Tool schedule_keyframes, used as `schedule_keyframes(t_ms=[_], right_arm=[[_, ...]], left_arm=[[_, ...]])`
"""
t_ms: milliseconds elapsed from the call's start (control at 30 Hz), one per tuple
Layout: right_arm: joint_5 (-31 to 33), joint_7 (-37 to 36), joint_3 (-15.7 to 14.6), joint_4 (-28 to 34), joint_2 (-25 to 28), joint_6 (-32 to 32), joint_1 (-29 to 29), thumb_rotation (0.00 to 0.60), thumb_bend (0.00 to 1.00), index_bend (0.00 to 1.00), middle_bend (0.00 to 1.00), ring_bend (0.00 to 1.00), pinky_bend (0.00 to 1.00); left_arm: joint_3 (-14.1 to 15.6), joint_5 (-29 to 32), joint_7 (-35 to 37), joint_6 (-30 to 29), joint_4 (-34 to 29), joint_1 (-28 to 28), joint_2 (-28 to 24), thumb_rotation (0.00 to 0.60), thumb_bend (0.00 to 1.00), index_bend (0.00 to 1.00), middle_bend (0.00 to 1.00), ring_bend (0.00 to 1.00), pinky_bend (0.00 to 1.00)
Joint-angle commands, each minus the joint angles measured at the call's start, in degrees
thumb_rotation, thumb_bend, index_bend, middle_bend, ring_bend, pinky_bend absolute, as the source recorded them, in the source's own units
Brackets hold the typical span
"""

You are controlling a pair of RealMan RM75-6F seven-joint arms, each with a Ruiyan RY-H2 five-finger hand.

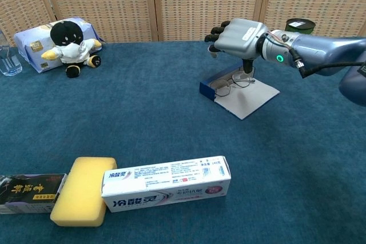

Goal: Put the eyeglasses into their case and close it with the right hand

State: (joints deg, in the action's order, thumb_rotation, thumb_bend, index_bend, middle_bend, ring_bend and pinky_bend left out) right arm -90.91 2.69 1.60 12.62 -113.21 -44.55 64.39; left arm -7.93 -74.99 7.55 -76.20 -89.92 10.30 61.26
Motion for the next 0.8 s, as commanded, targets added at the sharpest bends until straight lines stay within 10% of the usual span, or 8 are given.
schedule_keyframes(t_ms=[33, 333, 800], right_arm=[[0.3, -0.5, 0.3, 1.2, 1.0, -1.3, -0.2, 0.6, 0.19, 0.25, 0.05, 0.0, 0.11], [3.9, -12.2, 3.8, 10.8, 5.7, -1.0, -0.3, 0.6, 0.95, 0.25, 0.06, 0.0, 0.11], [12.0, -11.7, 9.0, 14.2, 4.0, 12.1, 2.4, 0.6, 1.0, 0.25, 0.15, 0.0, 0.11]], left_arm=[[0.0, 0.0, 0.0, -0.1, 0.0, 0.0, 0.0, 0.6, 0.0, 0.0, 0.0, 0.0, 0.0], [0.2, -0.2, -0.5, -0.1, -0.2, 0.0, 0.2, 0.6, 0.0, 0.0, 0.0, 0.0, 0.0], [0.0, 0.3, 0.4, 0.5, 0.0, 0.2, 0.0, 0.6, 0.0, 0.0, 0.0, 0.0, 0.0]])
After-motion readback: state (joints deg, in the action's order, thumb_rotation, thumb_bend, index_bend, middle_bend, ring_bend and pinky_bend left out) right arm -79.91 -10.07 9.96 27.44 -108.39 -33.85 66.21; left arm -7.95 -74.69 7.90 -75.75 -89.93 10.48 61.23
